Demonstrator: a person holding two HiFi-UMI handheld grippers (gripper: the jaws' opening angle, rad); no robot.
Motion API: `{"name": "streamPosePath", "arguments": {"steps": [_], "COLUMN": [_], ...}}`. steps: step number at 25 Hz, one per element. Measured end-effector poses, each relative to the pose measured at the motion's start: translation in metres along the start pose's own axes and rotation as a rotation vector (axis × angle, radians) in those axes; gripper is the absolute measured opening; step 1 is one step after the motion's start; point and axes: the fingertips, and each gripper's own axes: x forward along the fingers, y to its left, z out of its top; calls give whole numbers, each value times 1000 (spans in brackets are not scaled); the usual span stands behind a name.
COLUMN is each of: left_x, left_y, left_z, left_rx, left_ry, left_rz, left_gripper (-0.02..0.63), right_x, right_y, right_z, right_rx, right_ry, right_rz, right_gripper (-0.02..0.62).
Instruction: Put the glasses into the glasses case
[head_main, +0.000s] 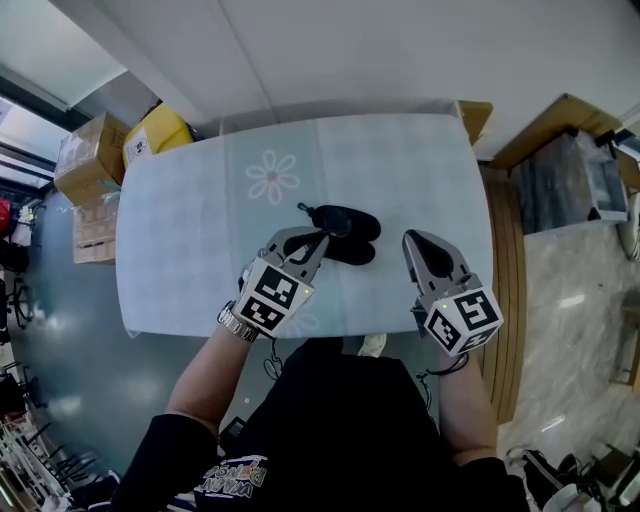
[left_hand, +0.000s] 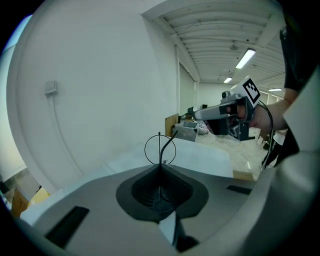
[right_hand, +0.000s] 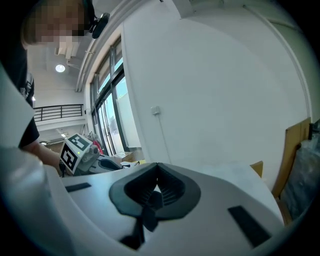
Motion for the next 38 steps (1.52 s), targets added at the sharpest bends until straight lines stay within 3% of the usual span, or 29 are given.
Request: {"name": "streamPosePath", "arguments": {"steps": [17,27,38], "left_x": [74,99,108], "left_y": [-14,-27,-39], "left_z": [-69,-106,-126], "left_rx": [399,541,606], "left_ry": [284,428,545], "left_rz": [-260,-389,-528], "left_gripper": [31,31,31], "right_x": [-1,-14,-22], "right_y": [-30,-38,-51], "right_z": [-38,-55,-60], "right_rx": [92,134,169], "right_ry": [58,83,83], "right_rz": [-131,-182,-214], "right_gripper": [23,23,23]}}
